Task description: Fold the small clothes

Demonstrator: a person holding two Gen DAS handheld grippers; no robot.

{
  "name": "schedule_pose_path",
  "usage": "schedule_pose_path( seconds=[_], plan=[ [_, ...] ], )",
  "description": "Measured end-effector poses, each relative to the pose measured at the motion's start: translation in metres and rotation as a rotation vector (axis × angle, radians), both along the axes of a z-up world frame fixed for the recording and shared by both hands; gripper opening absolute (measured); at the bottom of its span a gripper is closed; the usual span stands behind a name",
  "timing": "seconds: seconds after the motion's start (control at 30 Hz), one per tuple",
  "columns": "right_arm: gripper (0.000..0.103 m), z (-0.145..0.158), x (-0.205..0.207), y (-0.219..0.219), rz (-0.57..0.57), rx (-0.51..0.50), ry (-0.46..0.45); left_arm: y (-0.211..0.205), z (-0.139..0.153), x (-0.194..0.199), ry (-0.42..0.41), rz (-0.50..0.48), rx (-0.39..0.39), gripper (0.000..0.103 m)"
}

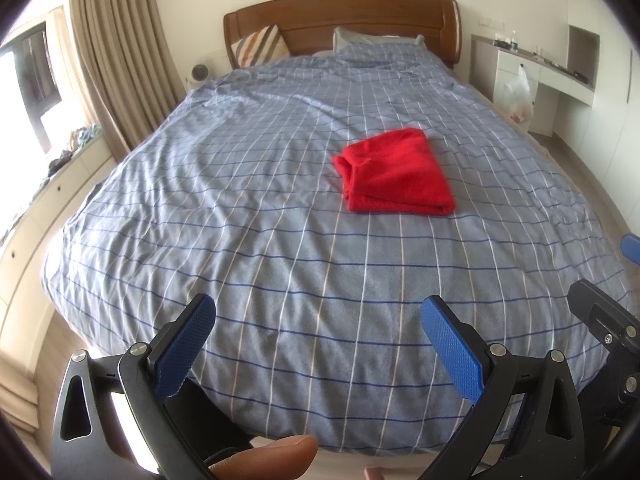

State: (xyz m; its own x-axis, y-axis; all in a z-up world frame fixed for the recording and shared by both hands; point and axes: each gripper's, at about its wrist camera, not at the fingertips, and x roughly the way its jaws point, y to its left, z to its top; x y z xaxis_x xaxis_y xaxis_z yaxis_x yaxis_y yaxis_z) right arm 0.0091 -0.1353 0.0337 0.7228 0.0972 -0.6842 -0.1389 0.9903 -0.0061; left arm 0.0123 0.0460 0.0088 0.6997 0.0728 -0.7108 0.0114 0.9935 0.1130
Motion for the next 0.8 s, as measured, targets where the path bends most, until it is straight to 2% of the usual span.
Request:
schedule_pose_path(
  seconds=[0.8],
  plan=[
    [0.102, 0.0069, -0.0019, 0.0013, -0.004, -0.01, 0.003, 0.0008, 0.0019, 0.0003, 0.007, 0.001, -0.002, 0.103]
  ],
)
